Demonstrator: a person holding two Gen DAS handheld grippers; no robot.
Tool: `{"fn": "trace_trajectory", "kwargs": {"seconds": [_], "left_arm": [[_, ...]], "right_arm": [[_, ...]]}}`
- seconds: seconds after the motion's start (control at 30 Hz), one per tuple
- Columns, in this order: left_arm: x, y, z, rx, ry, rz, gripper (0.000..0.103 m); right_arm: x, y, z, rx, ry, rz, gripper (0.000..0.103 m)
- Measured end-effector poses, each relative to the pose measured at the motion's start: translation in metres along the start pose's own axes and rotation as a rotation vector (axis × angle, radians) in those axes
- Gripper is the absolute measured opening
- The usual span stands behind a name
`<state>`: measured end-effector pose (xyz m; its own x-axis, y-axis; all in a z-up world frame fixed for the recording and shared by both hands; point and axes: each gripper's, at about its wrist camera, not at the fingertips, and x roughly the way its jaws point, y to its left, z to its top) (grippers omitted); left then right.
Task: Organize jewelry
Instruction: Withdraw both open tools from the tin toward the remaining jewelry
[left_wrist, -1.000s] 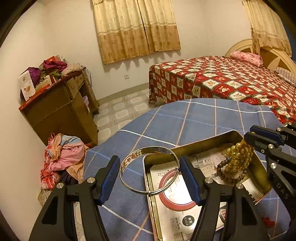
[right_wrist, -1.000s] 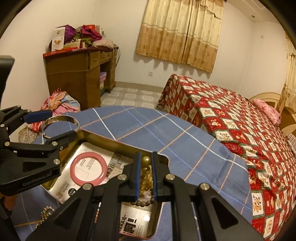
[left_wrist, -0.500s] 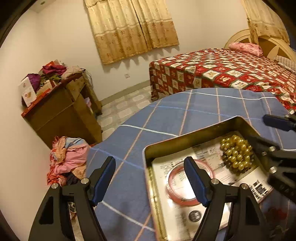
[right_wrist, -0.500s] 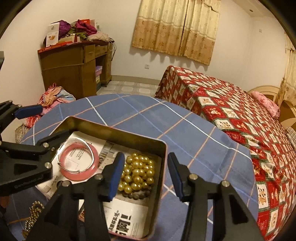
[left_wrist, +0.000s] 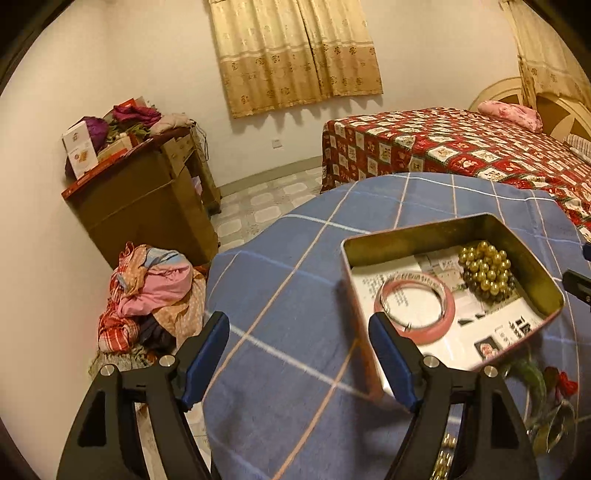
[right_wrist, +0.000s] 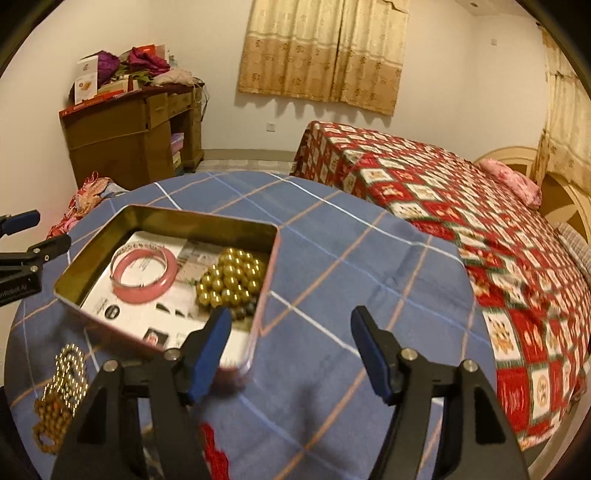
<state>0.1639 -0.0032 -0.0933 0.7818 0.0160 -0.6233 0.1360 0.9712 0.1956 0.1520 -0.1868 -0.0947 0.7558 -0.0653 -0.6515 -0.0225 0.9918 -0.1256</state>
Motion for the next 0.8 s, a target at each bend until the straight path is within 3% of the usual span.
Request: {"fn": "trace_trajectory", "kwargs": {"seconds": [0.13, 0.8], "left_arm": [[-0.007, 0.0, -0.013, 0.004, 0.006, 0.01, 0.079], [-0.06, -0.03, -0.072, 0.026, 0.056, -0.043, 0.079]], "right_arm": [[-0.01, 0.003, -0.013, -0.004, -0.002, 0.005, 0.074], [-0.041, 0.004, -0.076, 0.027, 0.041, 0.011, 0.074]]}}
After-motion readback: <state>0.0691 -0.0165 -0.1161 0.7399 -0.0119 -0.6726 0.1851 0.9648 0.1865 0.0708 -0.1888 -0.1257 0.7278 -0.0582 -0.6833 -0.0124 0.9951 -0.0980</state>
